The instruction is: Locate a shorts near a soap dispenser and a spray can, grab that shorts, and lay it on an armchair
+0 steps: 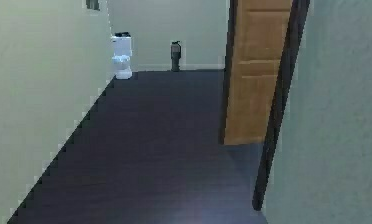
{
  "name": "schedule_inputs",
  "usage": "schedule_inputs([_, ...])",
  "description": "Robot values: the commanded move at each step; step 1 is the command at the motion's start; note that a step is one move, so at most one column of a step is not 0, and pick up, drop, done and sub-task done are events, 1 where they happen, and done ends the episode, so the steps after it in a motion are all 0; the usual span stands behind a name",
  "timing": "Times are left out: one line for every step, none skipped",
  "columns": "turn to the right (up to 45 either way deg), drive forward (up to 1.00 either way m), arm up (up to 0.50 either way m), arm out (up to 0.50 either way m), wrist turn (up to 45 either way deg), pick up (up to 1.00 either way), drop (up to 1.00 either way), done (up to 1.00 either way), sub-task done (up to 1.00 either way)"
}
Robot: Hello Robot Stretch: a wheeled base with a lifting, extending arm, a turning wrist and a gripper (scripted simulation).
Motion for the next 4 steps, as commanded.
schedule_inputs([-42.0,0.00,0.00,0.00,0.0,0.00,0.00,0.00,0.00])
schedule_inputs([0.0,0.35,0.00,0.00,0.0,0.00,0.00,0.00,0.00])
schedule_inputs([-45.0,0.00,0.00,0.00,0.0,0.00,0.00,0.00,0.00])
schedule_inputs([-45.0,0.00,0.00,0.00,0.0,0.00,0.00,0.00,0.00])
